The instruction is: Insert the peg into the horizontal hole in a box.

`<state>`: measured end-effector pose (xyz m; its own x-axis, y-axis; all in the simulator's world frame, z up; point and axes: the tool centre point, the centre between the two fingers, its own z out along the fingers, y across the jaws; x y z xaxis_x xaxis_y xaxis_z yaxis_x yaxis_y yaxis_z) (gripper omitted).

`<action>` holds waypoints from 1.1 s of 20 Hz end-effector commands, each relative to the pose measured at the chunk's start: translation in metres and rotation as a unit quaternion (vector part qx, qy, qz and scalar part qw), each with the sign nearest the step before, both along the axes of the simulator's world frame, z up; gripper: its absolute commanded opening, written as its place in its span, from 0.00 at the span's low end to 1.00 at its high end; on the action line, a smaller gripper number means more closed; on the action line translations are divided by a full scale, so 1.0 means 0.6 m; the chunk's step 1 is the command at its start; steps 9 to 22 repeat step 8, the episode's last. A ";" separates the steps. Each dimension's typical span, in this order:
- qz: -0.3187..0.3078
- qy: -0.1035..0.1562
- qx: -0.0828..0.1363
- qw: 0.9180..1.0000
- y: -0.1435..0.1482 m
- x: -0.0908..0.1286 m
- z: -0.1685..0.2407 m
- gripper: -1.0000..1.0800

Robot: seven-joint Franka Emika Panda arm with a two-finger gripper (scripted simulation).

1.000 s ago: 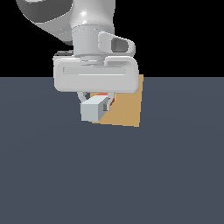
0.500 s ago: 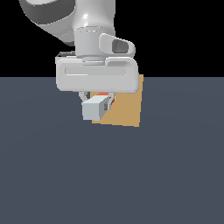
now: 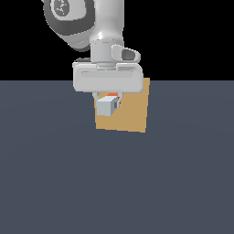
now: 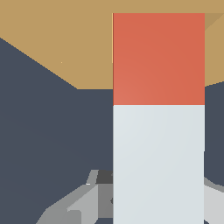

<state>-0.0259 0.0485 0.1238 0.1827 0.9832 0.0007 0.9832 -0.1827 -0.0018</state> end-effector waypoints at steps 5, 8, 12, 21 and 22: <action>-0.001 -0.002 0.000 1.000 0.053 0.013 0.003 0.00; -0.001 -0.002 0.000 1.000 0.059 0.015 0.003 0.00; -0.001 -0.002 0.000 1.000 0.059 0.015 0.003 0.00; -0.001 -0.002 0.000 1.000 0.059 0.015 0.003 0.00; -0.001 -0.002 0.000 1.000 0.059 0.015 0.003 0.00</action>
